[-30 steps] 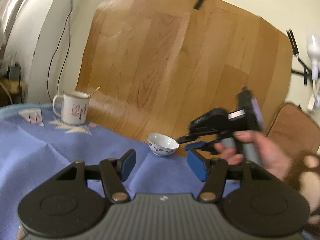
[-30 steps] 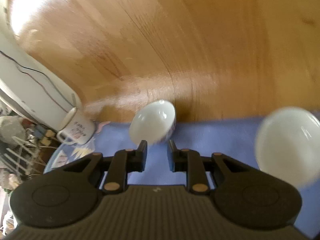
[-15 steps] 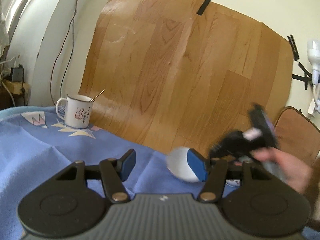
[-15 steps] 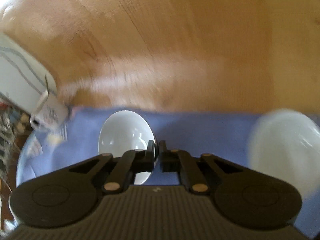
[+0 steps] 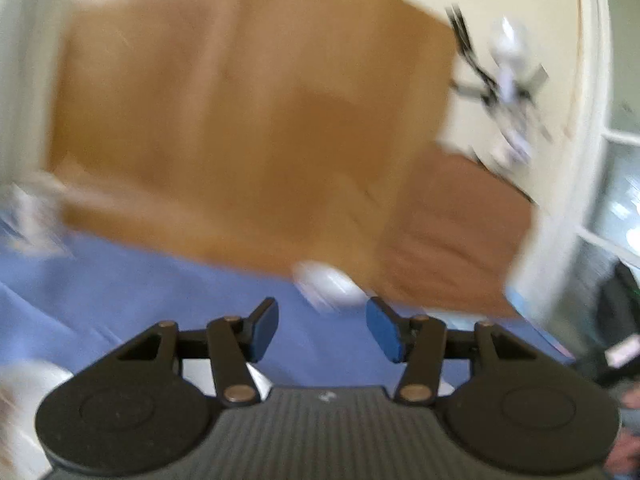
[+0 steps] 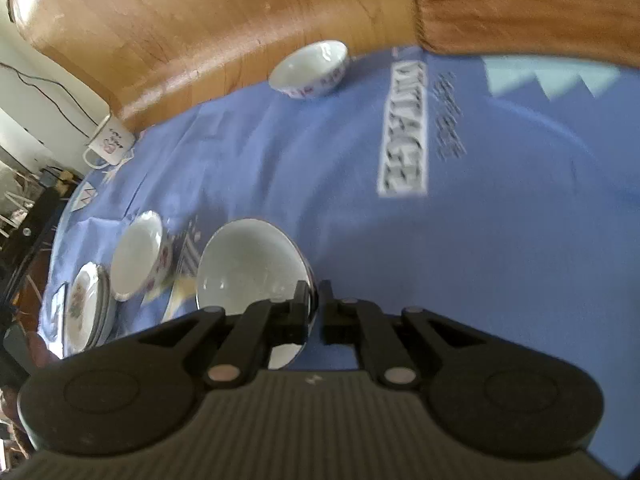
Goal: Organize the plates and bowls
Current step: 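Carry the bowl over the stack with the right gripper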
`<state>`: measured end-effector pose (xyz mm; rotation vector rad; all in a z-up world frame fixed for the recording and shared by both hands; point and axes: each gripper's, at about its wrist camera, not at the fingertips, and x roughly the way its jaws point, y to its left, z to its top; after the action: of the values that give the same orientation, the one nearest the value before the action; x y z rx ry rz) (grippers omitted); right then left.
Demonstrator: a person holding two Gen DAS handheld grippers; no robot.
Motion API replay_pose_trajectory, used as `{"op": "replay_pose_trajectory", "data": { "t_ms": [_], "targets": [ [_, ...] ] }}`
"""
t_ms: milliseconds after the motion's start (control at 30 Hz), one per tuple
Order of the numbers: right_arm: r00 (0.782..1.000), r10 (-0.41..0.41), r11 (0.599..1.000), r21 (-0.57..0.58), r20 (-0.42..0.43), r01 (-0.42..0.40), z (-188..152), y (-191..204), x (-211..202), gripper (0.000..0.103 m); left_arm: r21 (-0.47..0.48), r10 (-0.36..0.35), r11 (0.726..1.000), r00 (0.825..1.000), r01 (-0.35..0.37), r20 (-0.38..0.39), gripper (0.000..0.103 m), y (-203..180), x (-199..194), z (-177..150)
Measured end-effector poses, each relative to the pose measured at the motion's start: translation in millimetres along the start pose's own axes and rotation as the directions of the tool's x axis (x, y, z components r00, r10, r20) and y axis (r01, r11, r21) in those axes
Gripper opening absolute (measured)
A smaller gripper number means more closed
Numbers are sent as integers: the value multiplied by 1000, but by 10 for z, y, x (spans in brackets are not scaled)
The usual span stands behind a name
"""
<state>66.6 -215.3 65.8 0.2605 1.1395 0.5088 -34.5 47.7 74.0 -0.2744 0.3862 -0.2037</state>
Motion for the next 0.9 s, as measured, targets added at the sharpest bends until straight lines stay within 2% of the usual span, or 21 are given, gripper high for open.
{"op": "replay_pose_trajectory", "data": {
  "t_ms": [33, 100, 167, 267, 300, 367, 500, 667, 767, 900],
  "targets": [
    [1000, 8, 1000, 4, 10, -8, -55, -6, -18, 6, -14, -26, 1000, 996, 25, -81, 49, -66, 98, -34],
    [999, 19, 1000, 2, 27, -19, -103, 30, 7, 7, -41, -25, 999, 981, 17, -192, 49, -121, 274, -125],
    [999, 32, 999, 11, 41, -32, -160, 5, -1, 12, -50, -4, 999, 966, -9, -258, 44, -140, 415, -224],
    [997, 33, 999, 6, 68, -33, -187, 20, 36, 13, -53, -17, 999, 950, 0, -310, 20, -167, 525, -341],
    [996, 41, 999, 8, 79, -42, -210, 2, 27, 12, -56, -35, 998, 948, 19, -317, 6, -184, 533, -366],
    [993, 64, 998, 11, 102, -65, -237, -43, -24, 11, -34, -23, 999, 952, 13, -307, 7, -222, 488, -359],
    [988, 55, 998, -43, 142, -49, -267, 94, -97, 11, -34, -16, 999, 968, 8, -252, 6, -144, 274, -256],
    [976, 142, 988, -85, 168, -129, -134, 415, -88, 11, -62, 34, 997, 986, -45, -165, 6, 162, -55, -23],
    [968, 192, 977, -130, 159, -172, -27, 725, 40, 11, -85, 97, 990, 984, -111, -149, 6, 433, -149, 77],
    [970, 209, 965, -189, 122, -184, 81, 1082, 344, 11, -104, 178, 975, 970, -197, -165, 6, 704, -138, 125]
  ]
}}
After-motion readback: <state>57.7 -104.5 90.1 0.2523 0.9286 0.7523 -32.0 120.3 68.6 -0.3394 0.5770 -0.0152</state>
